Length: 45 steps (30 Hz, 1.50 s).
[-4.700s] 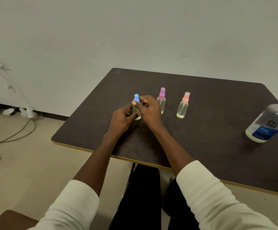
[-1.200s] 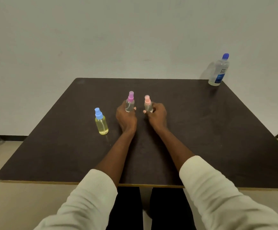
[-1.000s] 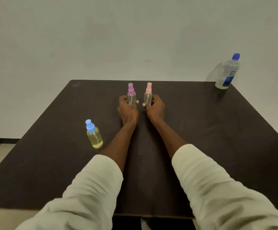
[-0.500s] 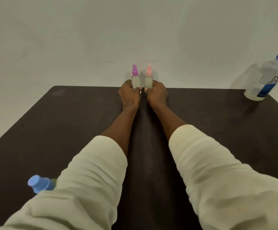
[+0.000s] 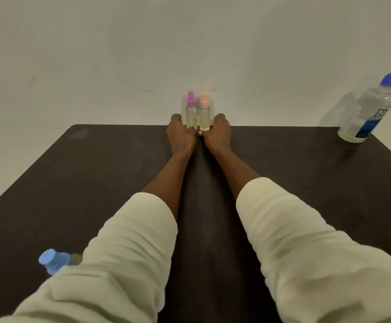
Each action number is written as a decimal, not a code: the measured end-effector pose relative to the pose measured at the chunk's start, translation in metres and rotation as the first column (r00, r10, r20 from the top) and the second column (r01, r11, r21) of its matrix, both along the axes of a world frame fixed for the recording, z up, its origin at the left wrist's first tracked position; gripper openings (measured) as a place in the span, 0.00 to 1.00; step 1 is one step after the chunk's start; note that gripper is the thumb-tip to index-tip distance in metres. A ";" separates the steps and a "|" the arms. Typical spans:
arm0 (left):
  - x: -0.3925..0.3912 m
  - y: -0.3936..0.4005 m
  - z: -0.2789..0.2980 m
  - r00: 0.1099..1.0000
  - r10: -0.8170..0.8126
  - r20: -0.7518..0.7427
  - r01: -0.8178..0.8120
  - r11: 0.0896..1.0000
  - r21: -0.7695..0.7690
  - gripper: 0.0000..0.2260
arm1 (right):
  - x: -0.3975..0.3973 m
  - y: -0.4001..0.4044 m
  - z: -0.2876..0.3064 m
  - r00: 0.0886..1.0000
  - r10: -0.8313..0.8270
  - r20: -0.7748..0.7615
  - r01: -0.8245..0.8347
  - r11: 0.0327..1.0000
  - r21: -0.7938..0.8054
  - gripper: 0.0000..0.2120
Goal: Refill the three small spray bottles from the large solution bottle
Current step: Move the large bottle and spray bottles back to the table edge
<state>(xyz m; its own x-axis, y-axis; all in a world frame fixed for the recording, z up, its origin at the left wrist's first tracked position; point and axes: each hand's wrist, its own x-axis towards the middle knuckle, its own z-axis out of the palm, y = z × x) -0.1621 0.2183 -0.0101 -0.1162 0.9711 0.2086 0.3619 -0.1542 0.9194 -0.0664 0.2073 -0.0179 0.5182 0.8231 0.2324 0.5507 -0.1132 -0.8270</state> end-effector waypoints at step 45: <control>-0.115 -0.157 -0.001 0.999 0.011 0.053 -0.016 0.996 0.088 0.08 | -0.059 -0.179 0.004 0.949 0.083 0.305 -0.033 0.986 -0.163 0.09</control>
